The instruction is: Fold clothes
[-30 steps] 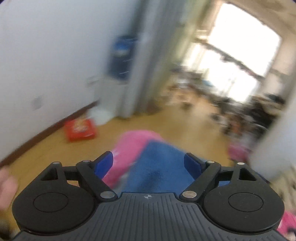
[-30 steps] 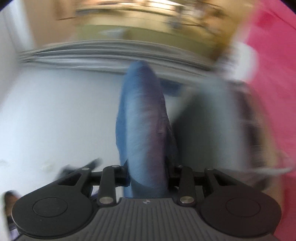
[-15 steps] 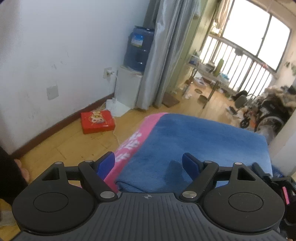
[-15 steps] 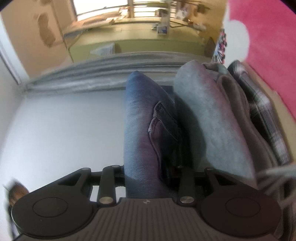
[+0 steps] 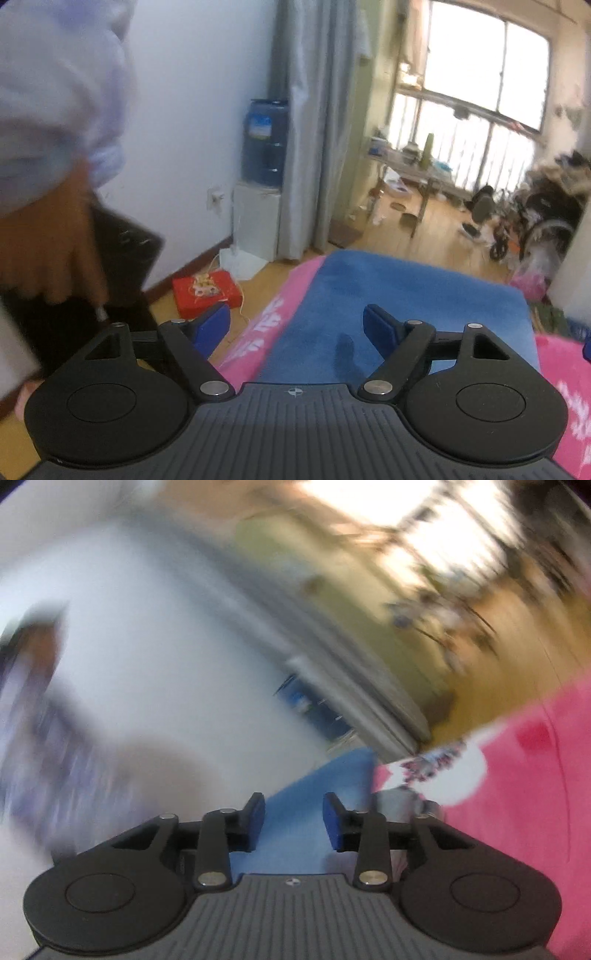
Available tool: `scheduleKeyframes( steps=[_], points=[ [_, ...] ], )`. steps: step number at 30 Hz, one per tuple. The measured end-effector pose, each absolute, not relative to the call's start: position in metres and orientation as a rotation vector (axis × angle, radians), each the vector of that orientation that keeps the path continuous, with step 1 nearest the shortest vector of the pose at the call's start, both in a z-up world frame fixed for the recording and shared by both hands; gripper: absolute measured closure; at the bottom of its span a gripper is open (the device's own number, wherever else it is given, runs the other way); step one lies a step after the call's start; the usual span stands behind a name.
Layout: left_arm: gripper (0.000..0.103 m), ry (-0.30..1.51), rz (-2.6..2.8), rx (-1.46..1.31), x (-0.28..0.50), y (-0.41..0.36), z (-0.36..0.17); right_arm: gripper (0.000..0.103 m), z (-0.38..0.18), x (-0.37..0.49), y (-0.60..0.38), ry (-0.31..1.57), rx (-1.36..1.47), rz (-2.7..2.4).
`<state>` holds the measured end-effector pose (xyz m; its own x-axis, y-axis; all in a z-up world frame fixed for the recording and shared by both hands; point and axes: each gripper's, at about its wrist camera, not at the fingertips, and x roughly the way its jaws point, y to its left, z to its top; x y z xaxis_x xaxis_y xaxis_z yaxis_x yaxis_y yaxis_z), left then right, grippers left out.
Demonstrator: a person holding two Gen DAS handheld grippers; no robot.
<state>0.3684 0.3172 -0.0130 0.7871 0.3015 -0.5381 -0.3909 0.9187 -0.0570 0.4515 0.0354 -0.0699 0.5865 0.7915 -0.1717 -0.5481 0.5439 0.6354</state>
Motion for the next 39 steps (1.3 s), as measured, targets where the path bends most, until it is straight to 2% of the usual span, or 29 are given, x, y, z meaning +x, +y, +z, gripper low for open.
scheduleKeyframes(
  steps=[2,6,10,18,23,25,33,36,39],
  points=[
    [0.023,0.624,0.367,-0.077,0.375,0.302,-0.023,0.074,-0.071,0.422,0.052,0.474,0.394,0.903],
    [0.022,0.608,0.419,-0.046,0.369,0.290,-0.019,0.074,-0.088,0.362,0.081,0.503,0.139,0.855],
    [0.021,0.552,0.435,-0.101,0.326,0.279,0.005,0.074,-0.099,0.305,0.046,0.588,0.141,0.840],
    [0.015,0.630,0.210,-0.191,0.136,0.203,0.006,0.071,-0.119,0.191,-0.043,0.773,0.212,0.809],
    [0.007,0.552,0.220,-0.289,0.045,0.161,-0.005,0.070,-0.113,0.129,-0.089,0.823,0.155,0.679],
    [0.006,0.558,0.240,-0.320,0.029,0.149,-0.004,0.062,-0.101,0.113,-0.104,0.830,0.159,0.605],
    [0.000,0.610,0.289,-0.344,-0.020,0.112,-0.004,0.041,-0.060,0.046,-0.140,0.710,0.151,0.503],
    [0.000,0.635,0.315,-0.337,-0.036,0.105,-0.006,0.040,-0.053,0.036,-0.136,0.682,0.121,0.480],
    [0.000,0.657,0.346,-0.339,-0.046,0.105,-0.009,0.030,-0.040,0.026,-0.128,0.614,0.081,0.478]
  ],
)
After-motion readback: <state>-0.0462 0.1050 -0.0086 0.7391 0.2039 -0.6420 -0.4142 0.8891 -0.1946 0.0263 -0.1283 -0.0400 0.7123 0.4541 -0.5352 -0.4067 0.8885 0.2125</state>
